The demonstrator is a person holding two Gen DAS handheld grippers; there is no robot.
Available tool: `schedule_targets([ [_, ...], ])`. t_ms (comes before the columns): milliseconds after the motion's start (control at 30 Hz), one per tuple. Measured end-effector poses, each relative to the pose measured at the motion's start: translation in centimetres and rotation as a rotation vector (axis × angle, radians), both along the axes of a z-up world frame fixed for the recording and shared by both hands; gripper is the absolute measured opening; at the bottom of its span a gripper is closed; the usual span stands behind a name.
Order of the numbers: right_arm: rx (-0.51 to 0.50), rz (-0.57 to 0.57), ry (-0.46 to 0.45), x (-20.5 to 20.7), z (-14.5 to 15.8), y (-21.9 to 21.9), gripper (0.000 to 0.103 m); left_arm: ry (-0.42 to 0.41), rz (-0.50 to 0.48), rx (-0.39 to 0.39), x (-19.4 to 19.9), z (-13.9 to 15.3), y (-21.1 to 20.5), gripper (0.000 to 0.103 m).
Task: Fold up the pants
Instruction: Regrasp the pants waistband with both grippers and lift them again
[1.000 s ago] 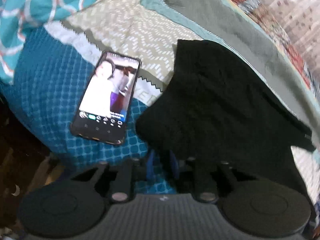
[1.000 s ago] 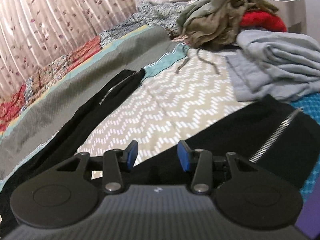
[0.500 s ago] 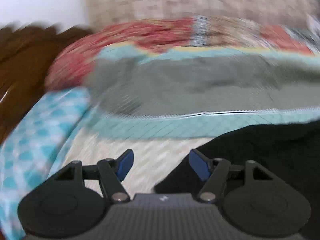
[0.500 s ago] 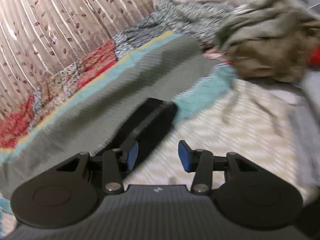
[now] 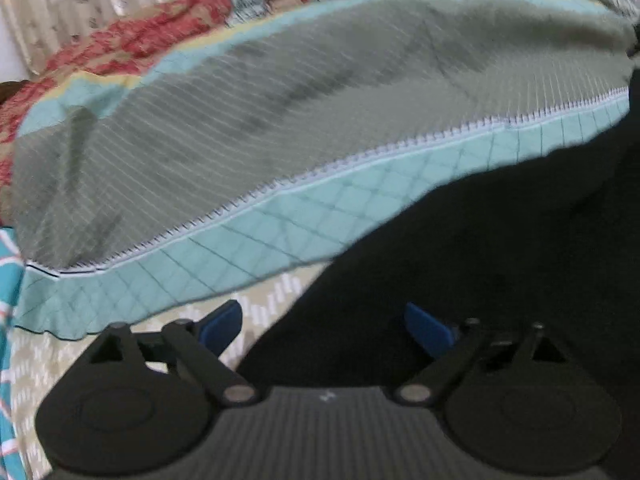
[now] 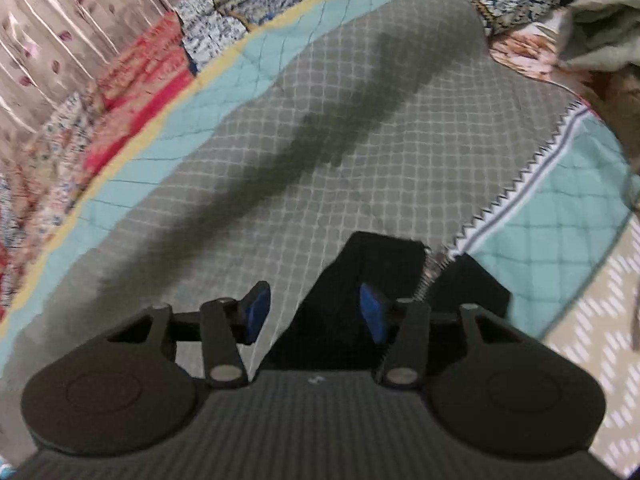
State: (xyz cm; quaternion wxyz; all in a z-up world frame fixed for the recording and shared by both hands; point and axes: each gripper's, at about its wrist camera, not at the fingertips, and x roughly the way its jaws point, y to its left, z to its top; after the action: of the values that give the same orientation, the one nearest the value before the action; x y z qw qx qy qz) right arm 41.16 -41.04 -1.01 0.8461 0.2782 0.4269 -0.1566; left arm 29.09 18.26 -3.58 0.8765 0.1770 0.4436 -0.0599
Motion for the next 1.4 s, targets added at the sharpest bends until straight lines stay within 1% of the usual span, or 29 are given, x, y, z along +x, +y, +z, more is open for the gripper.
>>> schedule_targets([
  [33,-0.027,-0.007,0.025,0.6,-0.5,0.2,0.066,0.029,-0.011,-0.012,0.3,-0.7,0.0,0.066],
  [67,-0.049,-0.011,0.054,1.1,-1.2,0.6,0.066,0.041,-0.022,-0.032,0.3,-1.0,0.0,0.060],
  [100,-0.076,-0.011,0.095,1.4,-2.0,1.0,0.065,0.026,-0.026,-0.038,0.1,-0.9,-0.2,0.048],
  [133,-0.106,-0.005,0.126,1.8,-2.6,1.0,0.063,0.016,-0.030,-0.030,-0.1,-0.8,-0.4,0.023],
  [167,-0.141,-0.003,0.126,1.5,-2.8,1.4,0.052,0.008,-0.026,-0.009,-0.2,-0.8,-0.4,0.015],
  [200,-0.182,-0.009,0.111,1.0,-2.7,1.7,0.030,0.000,-0.024,-0.005,-0.4,-0.6,-0.3,0.015],
  [233,-0.184,-0.007,0.095,0.6,-2.6,1.6,0.016,-0.013,-0.022,-0.008,-0.7,-0.2,-0.2,0.014],
  [267,-0.167,-0.015,0.077,0.1,-2.3,1.3,0.013,-0.031,-0.020,-0.005,-1.1,0.2,-0.1,0.013],
  [333,-0.147,-0.049,0.001,-1.4,-1.1,0.6,0.013,-0.076,-0.017,-0.007,-2.1,1.5,-0.3,0.013],
  [367,-0.146,-0.058,-0.022,-2.1,-0.5,0.3,0.013,-0.098,-0.012,-0.021,-2.7,2.3,-0.3,0.013],
  [433,-0.106,-0.085,-0.073,-3.9,1.1,-0.7,0.012,-0.136,0.001,-0.042,-4.0,3.6,-0.3,0.012],
  [467,-0.074,-0.099,-0.098,-4.9,1.8,-1.2,0.012,-0.158,0.009,-0.047,-4.7,4.3,-0.4,0.012],
  [567,0.063,-0.131,-0.203,-8.5,4.0,-2.6,0.013,-0.225,0.020,-0.053,-7.8,6.4,-0.7,0.012],
  [667,0.177,-0.147,-0.300,-13.5,6.3,-3.7,0.013,-0.284,0.017,-0.073,-12.0,8.4,-1.1,0.012],
  [767,0.219,-0.146,-0.363,-19.4,8.1,-4.7,0.013,-0.325,0.013,-0.090,-16.8,9.9,-1.5,0.012],
  [833,0.246,-0.149,-0.386,-24.8,8.6,-5.7,0.013,-0.341,0.018,-0.117,-20.3,10.5,-1.7,0.012],
  [900,0.271,-0.157,-0.398,-29.5,8.4,-6.3,0.013,-0.343,0.026,-0.145,-23.8,10.5,-1.9,0.012],
  [967,0.300,-0.175,-0.412,-35.0,7.8,-7.2,0.013,-0.336,0.032,-0.157,-27.4,9.9,-2.3,0.012],
  [1067,0.341,-0.230,-0.419,-43.1,5.7,-8.0,0.013,-0.282,0.065,-0.198,-31.9,8.3,-2.2,0.013],
  [1100,0.348,-0.248,-0.419,-45.1,4.9,-8.3,0.013,-0.261,0.070,-0.205,-33.1,7.7,-2.2,0.014],
  [1133,0.351,-0.264,-0.414,-47.5,3.8,-8.4,0.013,-0.236,0.080,-0.204,-34.1,6.9,-2.3,0.020],
  [1167,0.354,-0.275,-0.400,-49.1,2.9,-8.6,0.013,-0.197,0.100,-0.204,-34.8,5.9,-2.3,0.023],
  [1200,0.356,-0.294,-0.374,-50.6,1.6,-8.7,0.013,-0.165,0.120,-0.207,-35.4,5.1,-2.3,0.031],
  [1267,0.395,-0.357,-0.298,-52.7,-1.5,-9.0,0.013,-0.142,0.159,-0.223,-36.7,4.4,-2.0,0.038],
  [1300,0.411,-0.387,-0.270,-53.1,-2.6,-9.2,0.017,-0.133,0.179,-0.255,-37.2,4.6,-1.5,0.044],
  [1333,0.431,-0.431,-0.251,-53.6,-3.6,-9.4,0.017,-0.122,0.203,-0.308,-37.5,5.0,-0.8,0.050],
  [1367,0.473,-0.466,-0.264,-54.1,-4.2,-9.8,0.017,-0.120,0.238,-0.376,-37.9,5.6,0.3,0.052],
  [1400,0.518,-0.487,-0.287,-54.4,-4.5,-10.0,0.023,-0.133,0.277,-0.434,-38.1,6.2,1.4,0.056],
])
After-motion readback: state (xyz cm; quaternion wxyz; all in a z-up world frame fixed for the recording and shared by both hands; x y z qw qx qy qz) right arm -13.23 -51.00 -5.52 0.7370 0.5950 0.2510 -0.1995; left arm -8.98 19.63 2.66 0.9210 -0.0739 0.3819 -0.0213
